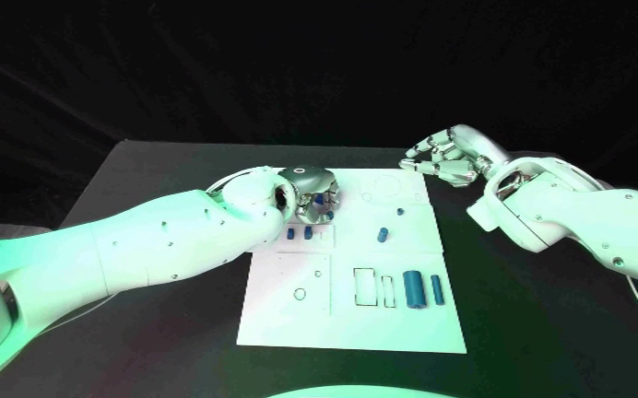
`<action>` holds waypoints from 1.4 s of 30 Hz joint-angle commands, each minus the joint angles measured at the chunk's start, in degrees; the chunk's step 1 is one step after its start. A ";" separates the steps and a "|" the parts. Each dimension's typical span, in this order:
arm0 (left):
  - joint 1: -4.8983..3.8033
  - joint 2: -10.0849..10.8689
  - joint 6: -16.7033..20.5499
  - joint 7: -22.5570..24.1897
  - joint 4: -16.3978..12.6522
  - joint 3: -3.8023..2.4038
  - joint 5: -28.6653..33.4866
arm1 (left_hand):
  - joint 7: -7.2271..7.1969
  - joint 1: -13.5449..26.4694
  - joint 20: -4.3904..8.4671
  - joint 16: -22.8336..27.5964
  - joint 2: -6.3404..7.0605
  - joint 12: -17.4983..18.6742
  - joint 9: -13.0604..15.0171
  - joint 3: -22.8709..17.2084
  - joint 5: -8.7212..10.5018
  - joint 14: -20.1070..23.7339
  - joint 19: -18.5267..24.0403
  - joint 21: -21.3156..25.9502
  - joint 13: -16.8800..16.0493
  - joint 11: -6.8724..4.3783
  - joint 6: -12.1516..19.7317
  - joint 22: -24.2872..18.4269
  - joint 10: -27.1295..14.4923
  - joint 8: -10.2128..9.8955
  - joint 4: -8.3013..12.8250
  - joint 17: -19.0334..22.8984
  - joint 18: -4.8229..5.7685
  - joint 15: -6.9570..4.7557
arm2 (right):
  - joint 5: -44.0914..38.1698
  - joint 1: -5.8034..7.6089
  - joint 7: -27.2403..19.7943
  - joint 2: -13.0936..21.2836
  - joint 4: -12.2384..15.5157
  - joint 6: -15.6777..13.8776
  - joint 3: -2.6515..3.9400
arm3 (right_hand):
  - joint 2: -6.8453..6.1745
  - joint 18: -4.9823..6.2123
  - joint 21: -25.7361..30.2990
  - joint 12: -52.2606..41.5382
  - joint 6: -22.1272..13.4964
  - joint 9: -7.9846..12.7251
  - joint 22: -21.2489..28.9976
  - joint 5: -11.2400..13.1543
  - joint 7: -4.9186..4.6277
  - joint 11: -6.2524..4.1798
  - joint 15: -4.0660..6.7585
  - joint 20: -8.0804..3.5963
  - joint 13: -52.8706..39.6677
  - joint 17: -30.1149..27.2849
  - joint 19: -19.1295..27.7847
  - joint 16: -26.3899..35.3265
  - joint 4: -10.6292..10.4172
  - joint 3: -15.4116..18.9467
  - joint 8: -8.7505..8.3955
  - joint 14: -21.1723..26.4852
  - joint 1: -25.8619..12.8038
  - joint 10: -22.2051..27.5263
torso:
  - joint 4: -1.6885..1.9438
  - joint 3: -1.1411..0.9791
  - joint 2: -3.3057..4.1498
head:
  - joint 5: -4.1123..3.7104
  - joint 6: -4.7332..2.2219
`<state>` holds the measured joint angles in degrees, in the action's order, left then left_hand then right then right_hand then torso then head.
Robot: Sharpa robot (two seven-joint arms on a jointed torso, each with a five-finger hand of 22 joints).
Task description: Assemble the parts on the task board
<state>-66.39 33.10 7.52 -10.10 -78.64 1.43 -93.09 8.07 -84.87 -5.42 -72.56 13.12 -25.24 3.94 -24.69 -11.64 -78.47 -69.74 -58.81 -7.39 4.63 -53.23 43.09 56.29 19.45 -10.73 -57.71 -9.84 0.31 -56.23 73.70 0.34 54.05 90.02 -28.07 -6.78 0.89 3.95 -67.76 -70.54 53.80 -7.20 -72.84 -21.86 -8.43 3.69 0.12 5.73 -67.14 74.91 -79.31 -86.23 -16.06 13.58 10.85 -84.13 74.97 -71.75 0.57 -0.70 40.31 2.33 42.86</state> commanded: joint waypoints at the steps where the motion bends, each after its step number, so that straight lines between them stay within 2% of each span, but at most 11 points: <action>1: 0.07 -0.36 -1.01 -0.07 0.27 -0.04 -0.35 | -0.03 -0.35 -0.07 -0.30 -0.27 0.42 -0.06 -0.43 0.18 -0.38 -0.53 -0.36 0.11 0.16 -0.35 0.30 0.42 -0.44 0.07 -0.12 0.98 0.08 | -0.25 -0.03 -0.43 -0.06 0.09 0.20 0.00 | 0.33 1.16 0.19 0.30 -0.25 0.06 0.00 -0.17 -0.01 0.03 0.42 -0.24 -0.01 7.39 0.27 0.37 -0.02 0.36 0.28 -3.99 0.15 0.27 | -0.01 -0.01 0.03 | 0.01 0.09; 8: 0.15 -0.85 -1.93 -0.15 0.96 -0.04 -0.25 | 0.17 -0.34 -0.07 -0.72 -0.28 0.76 -0.12 -0.64 0.18 -0.57 -0.78 -1.14 0.43 0.25 -0.37 1.20 0.67 -1.04 0.08 -0.31 1.12 0.13 | -0.25 -0.03 -0.44 -0.08 0.17 0.25 0.00 | 0.33 1.16 0.19 0.30 -0.25 0.06 0.00 -0.17 -0.01 0.03 0.42 -0.24 -0.01 7.39 0.27 0.37 -0.02 0.36 0.28 -3.99 0.15 0.27 | -0.01 -0.01 0.02 | -0.08 0.15; 16: 0.17 -1.18 -2.97 -0.10 1.53 -0.05 0.11 | -0.03 -0.59 -0.06 -1.66 -0.91 1.05 0.01 -1.24 0.19 -1.15 -1.24 -2.51 0.80 0.00 -1.74 2.80 2.04 -1.47 0.27 -1.08 1.34 -0.08 | -0.25 -0.03 -0.45 -0.14 0.19 0.29 0.00 | 0.35 1.14 0.13 0.19 -0.23 0.06 -0.06 -0.24 0.01 0.03 0.42 -0.24 -0.11 7.44 0.23 0.34 -0.03 0.39 0.31 -4.01 0.16 0.17 | 0.00 -0.03 0.02 | -0.12 0.28; 30: 0.21 -1.37 -4.01 0.77 2.09 -0.05 1.14 | -0.93 -0.67 0.31 -2.74 -2.31 4.22 0.31 -2.67 0.24 -2.47 -2.20 -5.38 2.04 -1.01 -6.29 6.20 6.98 -3.10 1.08 -1.49 1.79 -0.95 | -0.25 -0.03 -0.51 -0.20 0.12 0.29 0.01 | 0.39 1.14 0.14 0.20 -0.17 0.05 -0.08 -0.19 0.02 0.02 0.43 -0.24 -0.09 7.46 0.22 0.34 -0.08 0.45 0.37 -4.01 0.09 0.16 | 0.02 0.00 -0.01 | -0.07 0.36; 42: 0.23 -1.02 -1.61 1.55 2.19 -0.07 1.86 | -1.04 -0.08 0.60 -2.38 -2.13 7.89 0.24 -2.83 0.24 -2.28 -1.70 -5.68 2.90 -1.10 -8.15 6.41 9.35 -5.03 1.97 -0.11 1.76 -1.07 | -0.25 -0.03 -0.49 -0.24 0.04 0.25 0.01 | 0.39 1.14 0.14 0.20 -0.17 0.05 -0.08 -0.19 0.02 0.02 0.43 -0.24 -0.09 7.46 0.22 0.34 -0.08 0.45 0.37 -4.01 0.09 0.16 | 0.02 0.03 -0.01 | -0.01 0.43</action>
<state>-66.34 32.02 5.92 -9.25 -76.50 1.21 -92.02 7.05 -85.24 -5.11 -75.05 11.07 -17.57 4.14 -27.45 -11.63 -80.59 -71.49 -64.27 -4.58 3.54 -60.83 49.41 65.26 14.60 -9.06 -57.86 -8.90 -0.61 -56.23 73.70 0.30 53.86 90.05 -28.06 -6.77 0.89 3.95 -67.77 -70.54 53.80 -7.21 -72.84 -21.86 -8.42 3.70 0.12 5.73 -67.21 74.95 -79.31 -86.23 -16.22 13.74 10.84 -84.13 74.97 -71.76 0.59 -0.69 40.29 2.29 43.34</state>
